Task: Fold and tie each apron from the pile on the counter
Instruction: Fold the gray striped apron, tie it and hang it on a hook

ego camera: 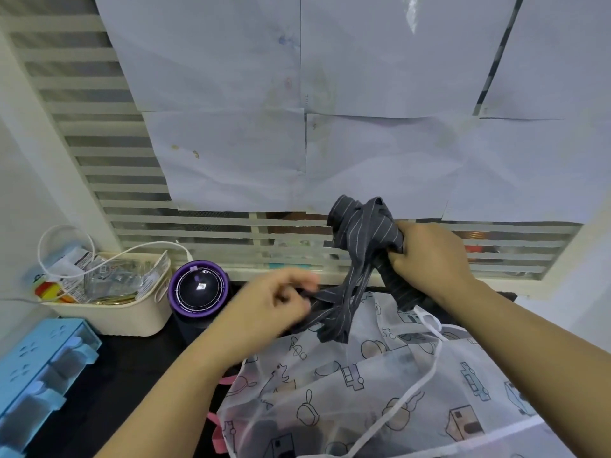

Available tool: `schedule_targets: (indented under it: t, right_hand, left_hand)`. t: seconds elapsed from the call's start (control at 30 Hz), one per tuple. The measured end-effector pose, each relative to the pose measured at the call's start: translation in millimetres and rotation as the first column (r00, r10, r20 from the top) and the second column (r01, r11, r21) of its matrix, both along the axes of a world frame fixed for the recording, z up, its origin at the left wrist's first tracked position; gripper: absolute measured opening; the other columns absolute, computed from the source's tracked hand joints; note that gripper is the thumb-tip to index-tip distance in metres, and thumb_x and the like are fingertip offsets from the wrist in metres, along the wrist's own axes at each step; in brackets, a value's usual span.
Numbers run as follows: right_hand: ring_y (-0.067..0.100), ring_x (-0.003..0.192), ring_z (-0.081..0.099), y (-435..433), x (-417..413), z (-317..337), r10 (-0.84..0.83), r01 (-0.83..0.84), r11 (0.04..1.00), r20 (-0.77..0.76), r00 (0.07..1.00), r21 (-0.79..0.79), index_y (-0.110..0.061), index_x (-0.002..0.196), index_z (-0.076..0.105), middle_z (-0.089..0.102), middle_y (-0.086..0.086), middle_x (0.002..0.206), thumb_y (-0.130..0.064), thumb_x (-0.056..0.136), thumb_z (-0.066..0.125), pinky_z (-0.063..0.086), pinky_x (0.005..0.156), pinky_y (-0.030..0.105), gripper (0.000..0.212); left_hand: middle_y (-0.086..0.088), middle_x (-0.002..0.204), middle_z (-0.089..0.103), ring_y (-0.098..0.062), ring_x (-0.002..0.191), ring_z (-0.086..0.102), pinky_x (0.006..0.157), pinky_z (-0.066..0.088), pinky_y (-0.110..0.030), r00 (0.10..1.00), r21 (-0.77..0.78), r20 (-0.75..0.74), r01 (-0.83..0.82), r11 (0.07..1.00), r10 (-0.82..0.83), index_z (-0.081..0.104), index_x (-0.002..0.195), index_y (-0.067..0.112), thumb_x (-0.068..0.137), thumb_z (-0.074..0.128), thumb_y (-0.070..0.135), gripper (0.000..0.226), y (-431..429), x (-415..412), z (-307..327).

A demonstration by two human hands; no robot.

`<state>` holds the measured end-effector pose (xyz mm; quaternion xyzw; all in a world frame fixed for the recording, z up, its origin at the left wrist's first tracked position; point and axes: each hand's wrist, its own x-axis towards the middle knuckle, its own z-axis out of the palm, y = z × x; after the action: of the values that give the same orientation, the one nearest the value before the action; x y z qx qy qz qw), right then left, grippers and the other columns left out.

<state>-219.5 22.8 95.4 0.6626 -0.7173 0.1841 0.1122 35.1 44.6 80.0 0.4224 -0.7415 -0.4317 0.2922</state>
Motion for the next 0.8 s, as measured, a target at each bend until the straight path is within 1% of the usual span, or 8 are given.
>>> schedule_targets:
  t: [0.03, 0.1, 0.23, 0.37, 0.47, 0.53, 0.63, 0.8]
  right_hand:
    - [0.025, 0.071, 0.051, 1.8, 0.8, 1.9, 0.002, -0.002, 1.0, 0.007, 1.0, 0.0, -0.017, 0.092, 0.06, 0.052, -0.001, 0.07, -0.022, 0.082, 0.058, 0.035, 0.056, 0.03, 0.012]
    - [0.023, 0.069, 0.046, 3.0, 4.9, 4.7, 0.014, -0.014, 1.0, 0.029, 0.999, -0.009, -0.016, 0.09, 0.06, 0.05, -0.002, 0.069, -0.022, 0.082, 0.058, 0.033, 0.055, 0.029, 0.01]
    - [0.021, 0.068, 0.045, 7.1, 17.8, 11.5, 0.067, -0.064, 0.997, 0.08, 0.995, -0.04, -0.017, 0.086, 0.058, 0.049, -0.003, 0.067, -0.023, 0.081, 0.06, 0.03, 0.053, 0.029, 0.007]
    - [0.018, 0.063, 0.047, 12.6, 23.7, 16.6, 0.124, -0.111, 0.991, 0.185, 0.975, -0.078, -0.019, 0.071, 0.053, 0.05, -0.007, 0.061, -0.021, 0.081, 0.06, 0.028, 0.048, 0.027, 0.011]
    - [0.02, 0.067, 0.049, 14.6, 15.0, 23.5, 0.067, -0.061, 0.998, 0.243, 0.968, -0.035, -0.024, 0.065, 0.047, 0.05, -0.008, 0.061, -0.023, 0.083, 0.061, 0.032, 0.053, 0.028, 0.022]
    - [0.024, 0.072, 0.053, 10.8, 0.5, 26.5, 0.007, 0.002, 1.0, 0.316, 0.949, -0.028, -0.02, 0.066, 0.053, 0.058, 0.0, 0.067, -0.024, 0.083, 0.062, 0.039, 0.059, 0.031, 0.019]
    - [0.029, 0.08, 0.059, 3.8, -19.8, 22.3, -0.09, 0.102, 0.995, 0.415, 0.905, -0.007, -0.011, 0.079, 0.066, 0.066, 0.008, 0.08, -0.022, 0.081, 0.065, 0.047, 0.068, 0.034, 0.012]
    - [0.025, 0.072, 0.056, 4.5, -13.6, -1.4, -0.131, 0.114, 0.991, 0.442, 0.887, 0.066, -0.009, 0.074, 0.063, 0.062, 0.006, 0.072, -0.021, 0.081, 0.064, 0.038, 0.058, 0.029, 0.014]
  left_hand:
    - [0.023, 0.096, 0.062, 0.001, 0.085, 0.058, 0.079, 0.046, -0.021, 0.974, -0.047, -0.146, -0.179, 0.983, 0.17, 0.06, 0.104, 0.038, 0.088, 0.063, 0.018, 0.026, -1.9, -4.6, 4.7]
    - [0.024, 0.11, 0.057, 0.002, 0.1, 0.054, 0.09, 0.043, -0.021, 0.937, -0.117, -0.2, -0.315, 0.942, 0.288, 0.054, 0.114, 0.036, 0.085, 0.065, 0.033, 0.031, -4.8, -18.8, 13.8]
    - [0.019, 0.119, 0.054, 0.0, 0.109, 0.051, 0.094, 0.041, -0.023, 0.986, -0.055, 0.075, -0.146, 0.988, 0.15, 0.049, 0.122, 0.033, 0.073, 0.067, 0.06, 0.059, -3.6, -61.4, 7.4]
    - [0.003, 0.084, 0.063, -0.011, 0.08, 0.06, 0.077, 0.049, -0.03, 0.996, -0.107, -0.018, -0.094, 0.99, 0.092, 0.059, 0.088, 0.019, 0.086, 0.065, 0.031, 0.014, -3.1, -85.5, -2.9]
    - [0.0, 0.076, 0.068, -0.018, 0.085, 0.068, 0.085, 0.052, -0.032, 0.972, 0.09, -0.185, 0.162, 0.983, -0.143, 0.059, 0.074, 0.021, 0.091, 0.058, 0.017, 0.018, 4.3, -73.9, 2.2]
    - [-0.003, 0.068, 0.066, -0.025, 0.079, 0.067, 0.085, 0.054, -0.035, 0.89, 0.287, -0.4, 0.349, 0.892, -0.219, 0.065, 0.07, 0.018, 0.088, 0.055, 0.021, 0.021, 11.7, -60.3, 0.1]
    - [-0.01, 0.065, 0.063, -0.026, 0.067, 0.065, 0.093, 0.049, -0.042, 0.726, 0.485, -0.685, 0.514, 0.707, -0.058, 0.074, 0.079, 0.011, 0.083, 0.045, 0.03, 0.035, 15.1, -49.3, -16.0]
    - [-0.011, 0.072, 0.067, -0.026, 0.071, 0.068, 0.095, 0.048, -0.041, 0.583, 0.533, -0.809, 0.681, 0.501, 0.068, 0.073, 0.085, 0.0, 0.079, 0.043, 0.019, 0.037, 22.4, -48.6, -27.1]
